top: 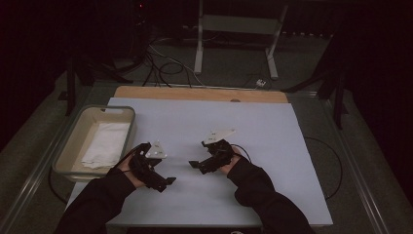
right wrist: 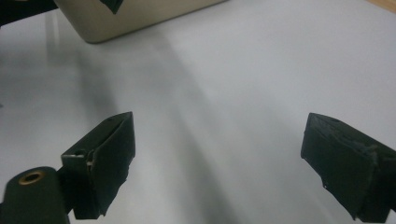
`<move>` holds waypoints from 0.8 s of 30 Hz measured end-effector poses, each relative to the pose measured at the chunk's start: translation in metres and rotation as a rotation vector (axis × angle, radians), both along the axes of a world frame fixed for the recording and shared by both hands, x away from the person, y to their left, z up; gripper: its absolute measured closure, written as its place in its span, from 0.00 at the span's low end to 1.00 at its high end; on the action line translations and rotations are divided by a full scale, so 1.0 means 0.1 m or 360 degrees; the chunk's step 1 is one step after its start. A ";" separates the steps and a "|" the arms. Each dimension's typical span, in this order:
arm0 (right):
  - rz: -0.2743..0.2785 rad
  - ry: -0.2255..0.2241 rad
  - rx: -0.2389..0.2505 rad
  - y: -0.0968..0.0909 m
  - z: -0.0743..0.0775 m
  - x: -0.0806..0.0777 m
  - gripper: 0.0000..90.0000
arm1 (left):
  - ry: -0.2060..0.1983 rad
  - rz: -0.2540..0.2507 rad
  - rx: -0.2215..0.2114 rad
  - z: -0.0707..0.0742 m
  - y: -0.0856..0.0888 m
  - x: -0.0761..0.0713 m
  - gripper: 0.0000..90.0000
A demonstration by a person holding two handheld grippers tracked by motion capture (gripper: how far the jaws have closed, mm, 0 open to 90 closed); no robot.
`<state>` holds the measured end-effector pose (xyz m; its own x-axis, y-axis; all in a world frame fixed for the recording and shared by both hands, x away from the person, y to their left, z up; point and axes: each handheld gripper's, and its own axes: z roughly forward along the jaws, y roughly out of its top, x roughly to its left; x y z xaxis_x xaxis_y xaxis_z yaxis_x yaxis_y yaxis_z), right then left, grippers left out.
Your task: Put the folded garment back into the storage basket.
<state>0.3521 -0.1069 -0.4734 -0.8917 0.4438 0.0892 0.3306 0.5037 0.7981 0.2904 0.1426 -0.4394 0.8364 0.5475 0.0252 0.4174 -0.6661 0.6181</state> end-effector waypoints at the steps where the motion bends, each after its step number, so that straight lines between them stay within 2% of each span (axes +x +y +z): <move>1: -0.0004 0.0005 -0.0003 -0.02 -0.02 -0.01 0.11 | 0.0000 0.0004 -0.0006 -0.02 -0.01 -0.01 0.00; 4: -0.0007 0.0017 -0.0007 -0.09 -0.07 -0.04 0.11 | -0.0007 0.0027 0.0007 -0.06 -0.02 -0.02 0.00; 13: 0.0056 0.0007 -0.0043 -0.22 -0.21 -0.13 0.11 | -0.0036 0.0042 -0.0024 -0.18 -0.05 -0.12 0.00; 14: 0.0068 0.0006 -0.0051 -0.24 -0.22 -0.15 0.11 | -0.0058 0.0050 -0.0047 -0.21 -0.04 -0.15 0.00; 16: 0.0097 0.0010 -0.0051 -0.27 -0.25 -0.19 0.11 | -0.0061 0.0059 -0.0063 -0.24 -0.03 -0.16 0.00; 18: 0.0104 0.0018 -0.0052 -0.30 -0.26 -0.23 0.11 | -0.0047 0.0057 -0.0075 -0.27 -0.02 -0.17 0.00; 21: 0.0119 0.0000 -0.0064 -0.35 -0.28 -0.27 0.11 | -0.0060 0.0046 -0.0078 -0.33 -0.01 -0.21 0.00; 24: 0.0114 0.0016 -0.0055 -0.41 -0.30 -0.31 0.11 | -0.0057 0.0027 -0.0091 -0.37 0.01 -0.24 0.00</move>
